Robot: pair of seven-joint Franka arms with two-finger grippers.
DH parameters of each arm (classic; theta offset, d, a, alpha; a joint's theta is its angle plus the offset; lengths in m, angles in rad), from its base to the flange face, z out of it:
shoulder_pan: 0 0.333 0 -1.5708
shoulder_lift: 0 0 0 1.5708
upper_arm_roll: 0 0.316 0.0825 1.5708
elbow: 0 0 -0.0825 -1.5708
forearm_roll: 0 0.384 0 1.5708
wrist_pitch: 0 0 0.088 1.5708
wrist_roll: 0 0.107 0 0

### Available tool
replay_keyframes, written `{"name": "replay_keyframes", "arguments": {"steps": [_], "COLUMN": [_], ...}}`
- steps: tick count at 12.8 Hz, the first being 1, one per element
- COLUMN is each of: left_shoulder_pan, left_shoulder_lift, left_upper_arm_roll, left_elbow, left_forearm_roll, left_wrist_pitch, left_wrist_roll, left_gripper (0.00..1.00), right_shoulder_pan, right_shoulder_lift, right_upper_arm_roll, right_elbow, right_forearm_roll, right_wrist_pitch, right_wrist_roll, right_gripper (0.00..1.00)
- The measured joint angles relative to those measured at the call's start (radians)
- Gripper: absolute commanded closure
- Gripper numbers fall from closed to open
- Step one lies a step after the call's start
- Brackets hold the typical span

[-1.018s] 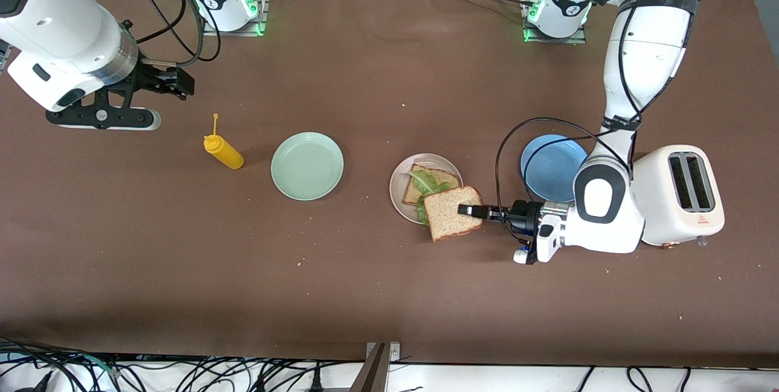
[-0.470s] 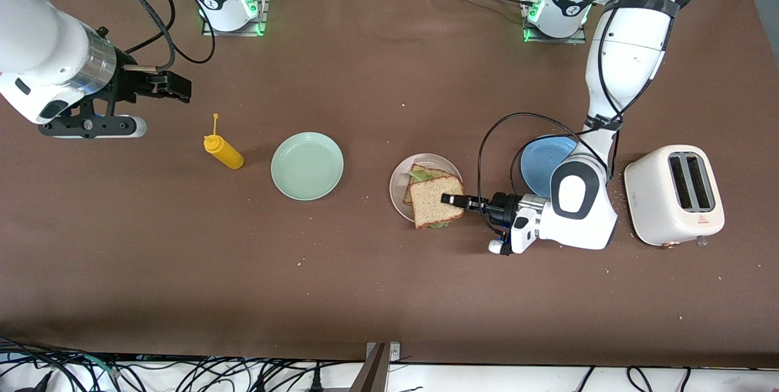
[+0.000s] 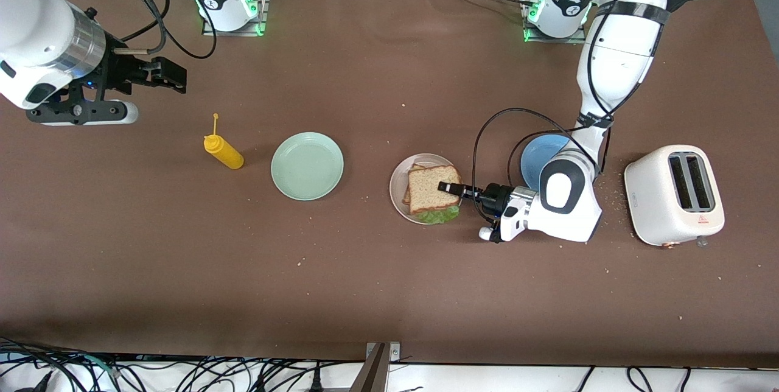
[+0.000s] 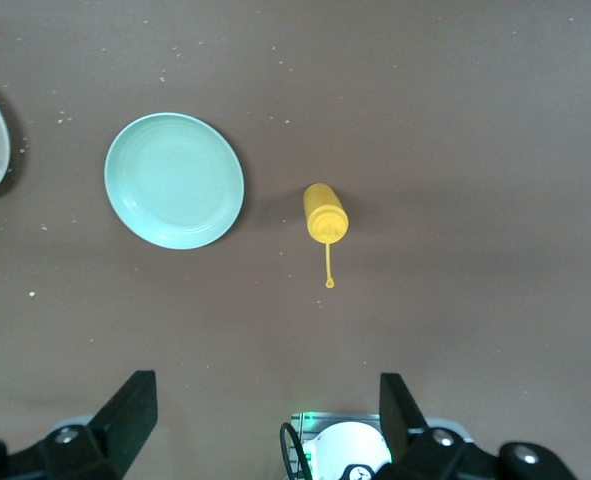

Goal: Make sandwich in beige plate with both arms
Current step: 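Lower the bread slice onto the lettuce and open the left gripper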

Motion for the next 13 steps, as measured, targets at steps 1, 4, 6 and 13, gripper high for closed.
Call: {"name": "replay_keyframes", "arguments": {"steps": [1,4,6,13], "left_shoulder_pan": [-0.002,-0.002,-0.001,-0.002], "left_shoulder_lift": [0.000,0.000,0.000,0.000], "left_upper_arm_roll": [0.000,0.004,0.011,0.016], "left_elbow": [0.000,-0.006,-0.015,-0.016], "left_forearm_roll": [0.000,0.000,0.000,0.033], "left_wrist_pitch": [0.000,0.000,0.006,0.117], "left_wrist_roll": [0.000,0.000,0.000,-0.033], "left_gripper": [0.18,0.00,0.00,0.00], "right_shoulder_pan": [-0.016,-0.082,-0.137,-0.382], "right_shoulder_lift": [0.007,0.012,0.012,0.032], "right_upper_arm_roll": [-0.003,-0.008,-0.011,0.178], "right_elbow": [0.000,0.000,0.000,-0.087], "right_forearm_roll": [-0.001,-0.001,-0.001,-0.019], "right_wrist_pitch": [0.018,0.064,0.111,0.191], "right_wrist_roll": [0.000,0.000,0.000,-0.002], "right_gripper": [0.01,0.01,0.01,0.01]}}
